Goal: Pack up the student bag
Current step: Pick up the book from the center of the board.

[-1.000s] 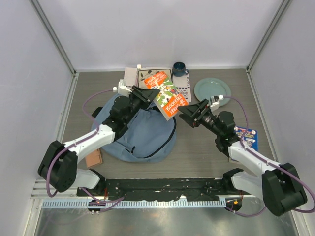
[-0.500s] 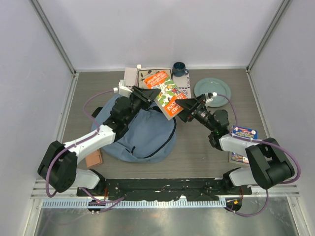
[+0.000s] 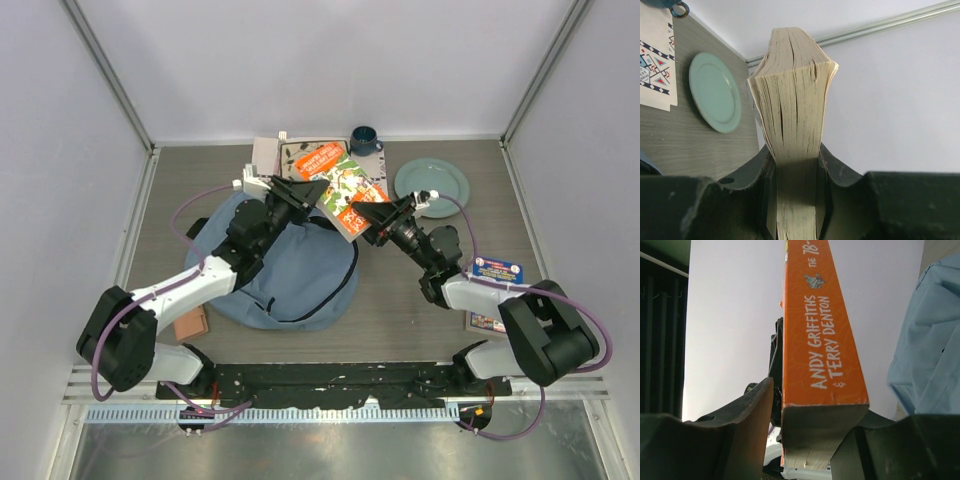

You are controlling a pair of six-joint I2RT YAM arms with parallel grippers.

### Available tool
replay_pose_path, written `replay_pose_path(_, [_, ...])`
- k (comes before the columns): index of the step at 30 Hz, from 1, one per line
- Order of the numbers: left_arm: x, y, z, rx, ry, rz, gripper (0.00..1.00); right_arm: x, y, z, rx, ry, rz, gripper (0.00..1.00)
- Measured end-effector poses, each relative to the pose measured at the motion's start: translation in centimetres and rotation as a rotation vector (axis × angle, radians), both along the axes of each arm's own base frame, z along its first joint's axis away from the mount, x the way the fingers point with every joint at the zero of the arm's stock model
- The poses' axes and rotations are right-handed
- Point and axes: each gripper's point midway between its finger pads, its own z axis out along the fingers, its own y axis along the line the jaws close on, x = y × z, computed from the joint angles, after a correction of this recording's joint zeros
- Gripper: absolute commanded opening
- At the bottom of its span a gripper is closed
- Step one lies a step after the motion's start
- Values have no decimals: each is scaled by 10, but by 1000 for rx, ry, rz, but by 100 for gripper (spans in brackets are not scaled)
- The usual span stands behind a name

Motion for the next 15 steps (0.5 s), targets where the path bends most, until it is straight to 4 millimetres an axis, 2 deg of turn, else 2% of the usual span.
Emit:
replay_pose_path(2, [-1,0,-1,-2,-3,2,0,2,-1,0,2,5,-13,47])
replay_pose_path(8, [-8,5,-11,0,7,5,0,0,0,-9,-13,36,-27,7])
replay_pose_path(10, [-11,6,-13,1,9,2,3,-3,1,-9,-16,35,-24,1])
replay_pose_path(13, [-13,5,-13,2,4,-12,18,-4,0,-9,-23,27,-25,1])
replay_pose_path(14, [-14,4,-13,4,1,-23,30,-5,-1,-8,-28,23,-28,1])
replay_pose_path(15, [-16,2,-13,9,-1,-35,36,-6,-2,-8,-35,22,-32,1])
